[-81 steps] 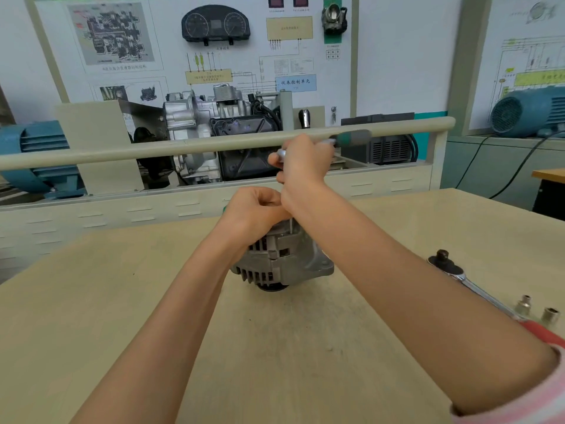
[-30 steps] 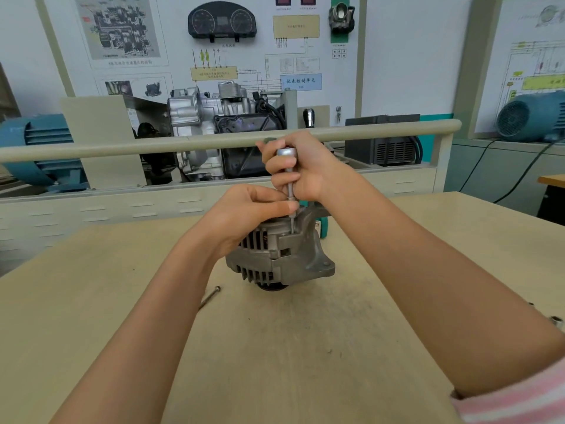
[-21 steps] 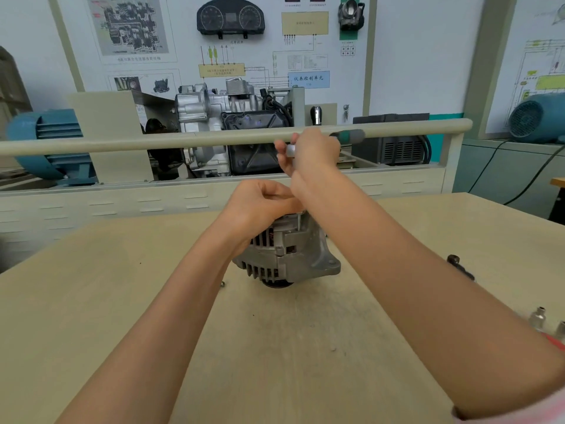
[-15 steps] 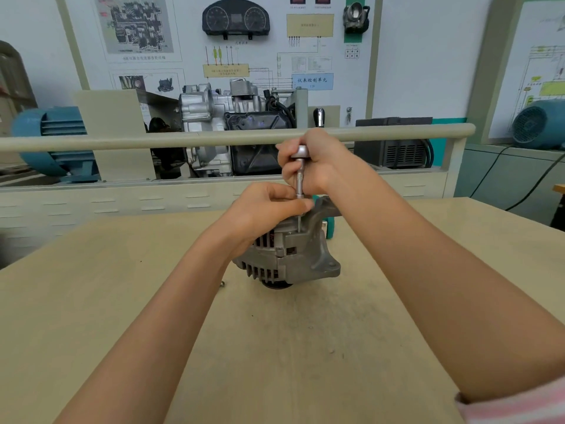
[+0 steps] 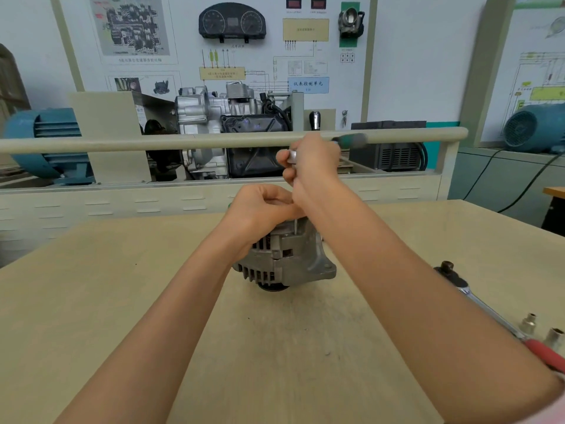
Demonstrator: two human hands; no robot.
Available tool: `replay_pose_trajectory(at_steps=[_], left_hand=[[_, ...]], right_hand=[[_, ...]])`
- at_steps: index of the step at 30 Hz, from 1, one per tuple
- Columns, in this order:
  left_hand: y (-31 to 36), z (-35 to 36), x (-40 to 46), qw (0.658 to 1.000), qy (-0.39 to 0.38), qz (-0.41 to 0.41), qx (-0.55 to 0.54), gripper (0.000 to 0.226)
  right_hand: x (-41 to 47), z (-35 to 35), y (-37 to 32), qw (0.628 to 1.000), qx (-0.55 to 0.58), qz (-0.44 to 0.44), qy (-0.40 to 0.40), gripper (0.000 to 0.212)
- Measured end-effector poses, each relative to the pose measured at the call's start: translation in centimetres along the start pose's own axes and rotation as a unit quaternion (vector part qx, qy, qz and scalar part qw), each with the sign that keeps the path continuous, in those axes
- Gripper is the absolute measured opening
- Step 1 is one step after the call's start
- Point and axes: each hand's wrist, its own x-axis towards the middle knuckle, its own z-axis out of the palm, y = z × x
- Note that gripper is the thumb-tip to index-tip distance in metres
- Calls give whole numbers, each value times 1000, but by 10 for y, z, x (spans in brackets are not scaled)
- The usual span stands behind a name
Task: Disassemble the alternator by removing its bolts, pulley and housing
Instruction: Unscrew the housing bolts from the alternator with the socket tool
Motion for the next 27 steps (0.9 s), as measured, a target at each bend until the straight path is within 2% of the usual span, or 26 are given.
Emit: replay_pose_trajectory(at_steps=[2, 4, 7, 9, 10, 11, 13, 14, 15, 17, 19, 24, 26, 27], left_hand=[[0, -3, 0, 999, -35, -7, -9, 4], [-1, -9, 0, 998, -60, -18, -11, 6], [-1, -14, 1, 996, -79, -22, -17, 5], [1, -12, 0, 997, -70, -16, -14, 4], [2, -10, 0, 998, -56, -10, -8, 7], [3, -7, 0, 999, -36, -4, 2, 11], [2, -1, 2, 999, 11, 6, 41, 11], [3, 1, 2, 998, 27, 8, 63, 7], [3, 3, 2, 997, 32, 9, 74, 6], [2, 1, 1, 998, 18, 6, 58, 9], [2, -5, 1, 999, -14, 0, 38, 7], [-3, -15, 4, 998, -58, -14, -8, 2], [-2, -14, 3, 999, -50, -9, -12, 8], [-1, -13, 3, 999, -46, -4, -11, 12]], right_hand=[[9, -5, -13, 980, -22, 142, -135, 24], [18, -10, -19, 934, -25, 240, -263, 28], [23, -16, -19, 898, -9, 287, -333, 28], [21, -17, -19, 905, 20, 278, -321, 27], [18, -15, -16, 926, 37, 251, -280, 25], [14, -12, -12, 954, 55, 203, -212, 23], [4, -6, -1, 996, 82, 27, -26, 17], [0, -2, 5, 994, 92, -46, 42, 16], [-2, 1, 7, 991, 89, -76, 59, 17], [-2, 3, 5, 999, 30, -30, 23, 25], [4, 3, -3, 996, -34, 58, -58, 21], [21, -6, -15, 935, -8, 243, -259, 28], [20, -11, -18, 921, -4, 267, -284, 28], [19, -10, -17, 927, 0, 256, -273, 27]])
